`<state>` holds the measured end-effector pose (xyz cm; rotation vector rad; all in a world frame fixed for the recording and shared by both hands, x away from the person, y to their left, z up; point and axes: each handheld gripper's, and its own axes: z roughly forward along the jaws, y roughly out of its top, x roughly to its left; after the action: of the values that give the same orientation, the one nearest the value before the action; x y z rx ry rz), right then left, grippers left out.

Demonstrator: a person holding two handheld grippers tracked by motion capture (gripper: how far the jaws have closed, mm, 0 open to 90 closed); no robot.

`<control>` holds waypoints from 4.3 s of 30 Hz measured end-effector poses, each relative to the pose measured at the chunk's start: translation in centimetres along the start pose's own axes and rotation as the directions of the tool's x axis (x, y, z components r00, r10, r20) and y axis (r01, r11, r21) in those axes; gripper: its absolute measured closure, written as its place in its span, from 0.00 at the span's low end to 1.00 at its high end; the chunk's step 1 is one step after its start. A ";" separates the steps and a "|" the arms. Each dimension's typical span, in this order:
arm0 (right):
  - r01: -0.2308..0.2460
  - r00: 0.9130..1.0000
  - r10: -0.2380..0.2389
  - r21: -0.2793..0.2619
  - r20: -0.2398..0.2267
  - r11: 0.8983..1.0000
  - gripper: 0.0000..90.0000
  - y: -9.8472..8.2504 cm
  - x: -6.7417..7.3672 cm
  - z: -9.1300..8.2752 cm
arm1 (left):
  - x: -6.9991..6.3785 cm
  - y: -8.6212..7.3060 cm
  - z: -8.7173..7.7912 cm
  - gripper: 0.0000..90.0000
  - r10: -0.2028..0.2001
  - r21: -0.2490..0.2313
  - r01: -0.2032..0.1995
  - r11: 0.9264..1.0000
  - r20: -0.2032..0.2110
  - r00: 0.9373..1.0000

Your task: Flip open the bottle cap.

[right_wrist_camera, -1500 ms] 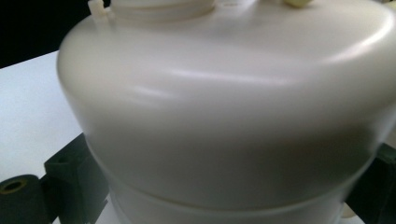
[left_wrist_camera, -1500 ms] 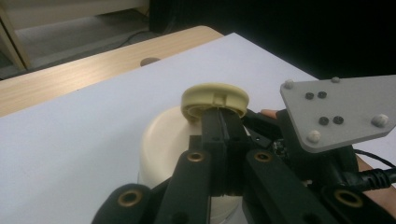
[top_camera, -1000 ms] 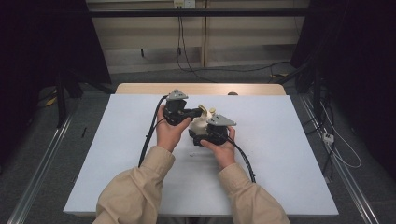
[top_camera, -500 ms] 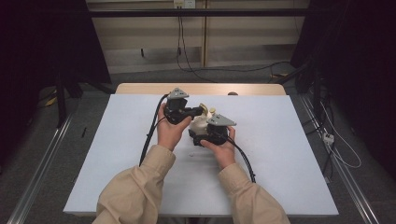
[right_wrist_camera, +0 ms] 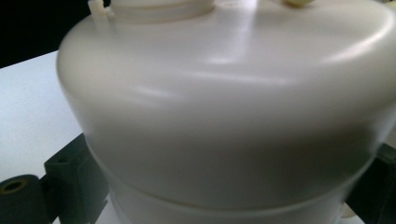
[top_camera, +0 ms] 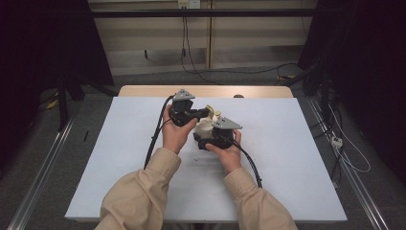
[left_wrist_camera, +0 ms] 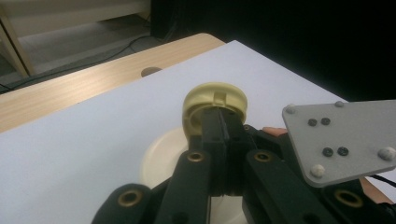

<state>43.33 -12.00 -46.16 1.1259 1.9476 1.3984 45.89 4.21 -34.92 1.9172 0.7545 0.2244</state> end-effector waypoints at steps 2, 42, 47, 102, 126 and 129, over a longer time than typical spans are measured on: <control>0.000 1.000 0.000 0.000 0.000 1.000 0.05 0.0 0.0 0.0 | 0.1 0.0 0.0 1.00 0.000 0.001 0.000 1.000 -0.001 1.000; -0.012 1.000 0.012 0.016 0.008 1.000 0.04 0.1 0.1 -0.2 | 0.4 -0.4 -0.4 0.72 -0.032 -0.009 0.032 0.999 0.017 0.999; -0.016 1.000 0.016 0.024 0.012 1.000 0.04 0.2 0.1 -0.4 | 0.5 -1.0 -0.9 0.60 -0.052 -0.017 0.052 0.998 0.019 0.998; 0.002 0.999 0.001 0.071 -0.041 0.997 0.05 -1.1 -0.5 -9.2 | 4.6 -13.2 -10.1 0.06 -0.106 -0.023 0.105 0.994 -0.051 0.993; 0.025 0.999 -0.022 0.068 -0.035 0.997 0.06 -2.5 -1.7 -13.4 | 4.9 -14.9 -12.8 0.06 -0.078 -0.016 0.077 0.997 -0.048 0.996; 0.027 0.999 -0.024 0.066 -0.038 0.997 0.06 -2.6 -1.8 -13.8 | 4.9 -15.1 -12.9 0.06 -0.075 -0.008 0.075 0.997 -0.051 0.996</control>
<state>32.77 -21.16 -43.78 1.1081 2.0413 1.3600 37.63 21.10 -42.88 1.8795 0.8570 0.2294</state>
